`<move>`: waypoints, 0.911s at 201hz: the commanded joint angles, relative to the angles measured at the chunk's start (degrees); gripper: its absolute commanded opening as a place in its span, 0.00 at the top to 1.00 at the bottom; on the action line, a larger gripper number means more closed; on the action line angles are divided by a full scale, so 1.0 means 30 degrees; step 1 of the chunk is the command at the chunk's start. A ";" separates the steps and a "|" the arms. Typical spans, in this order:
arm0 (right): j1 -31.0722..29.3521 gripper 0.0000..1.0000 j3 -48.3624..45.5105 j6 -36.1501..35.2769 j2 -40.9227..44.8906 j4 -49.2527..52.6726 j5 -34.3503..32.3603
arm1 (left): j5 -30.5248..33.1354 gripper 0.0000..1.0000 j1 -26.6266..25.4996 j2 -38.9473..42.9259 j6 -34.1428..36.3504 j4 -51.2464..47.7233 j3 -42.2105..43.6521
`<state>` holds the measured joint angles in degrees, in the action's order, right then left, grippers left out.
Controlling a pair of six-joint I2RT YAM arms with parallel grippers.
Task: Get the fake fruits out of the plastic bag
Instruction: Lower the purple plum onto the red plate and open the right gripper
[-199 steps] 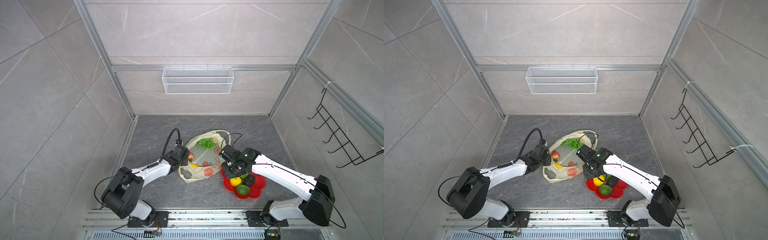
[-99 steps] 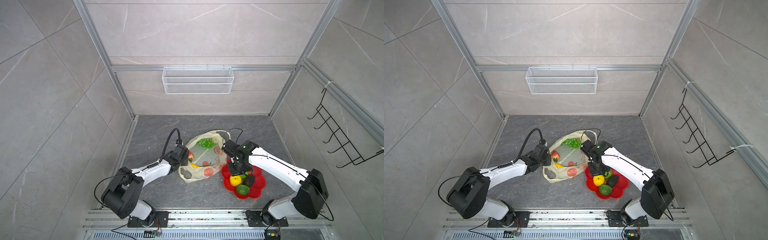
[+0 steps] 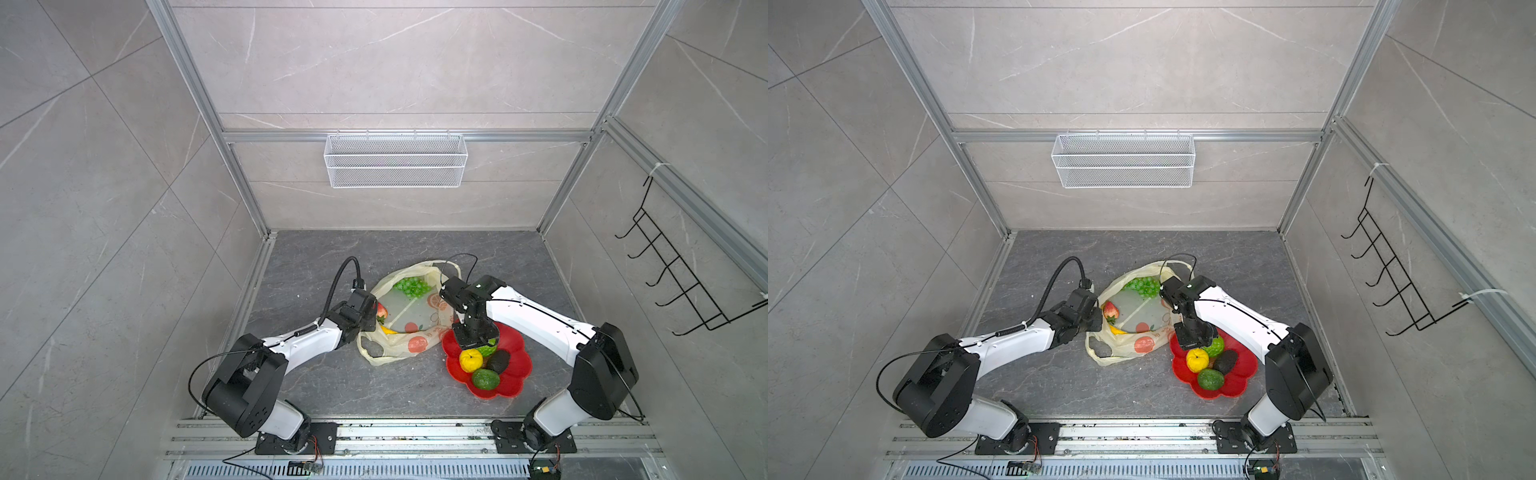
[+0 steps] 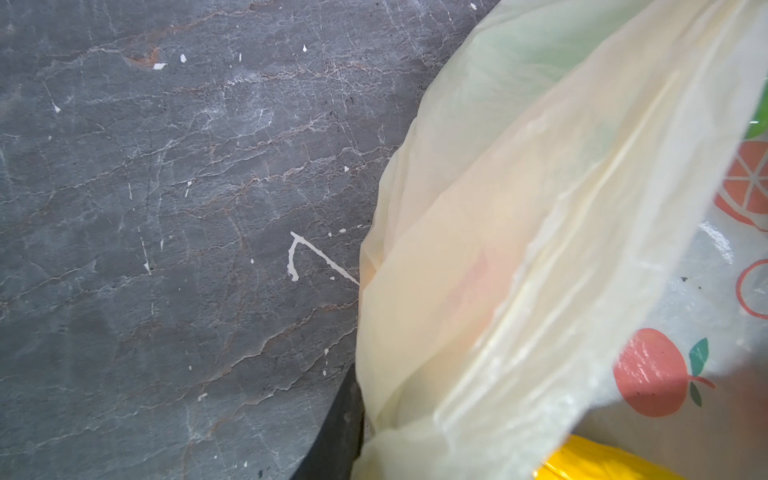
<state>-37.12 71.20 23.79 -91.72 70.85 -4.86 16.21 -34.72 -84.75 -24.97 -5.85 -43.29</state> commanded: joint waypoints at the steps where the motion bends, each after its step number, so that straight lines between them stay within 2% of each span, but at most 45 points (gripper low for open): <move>1: 0.0042 0.99 0.0572 -0.0532 -0.0461 0.0707 0.0270 | 0.0016 0.80 0.0105 0.0096 0.0105 -0.0040 -0.0659; 113: 0.0064 0.90 0.0927 -0.0981 -0.1271 0.1388 -0.0119 | 0.0047 0.80 0.0098 0.0099 0.0092 -0.0061 -0.0670; 158: 0.0068 0.80 0.0962 -0.0958 -0.1142 0.1571 -0.0457 | -0.0006 0.80 0.0093 0.0043 0.0090 -0.0047 -0.0688; 183: 0.0055 0.79 0.0892 -0.0929 -0.1142 0.1441 -0.0430 | -0.0053 0.80 0.0092 -0.0003 0.0089 -0.0062 -0.0719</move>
<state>-37.04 73.10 21.15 -95.15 73.73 -5.19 16.21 -34.72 -84.77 -24.97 -5.96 -43.29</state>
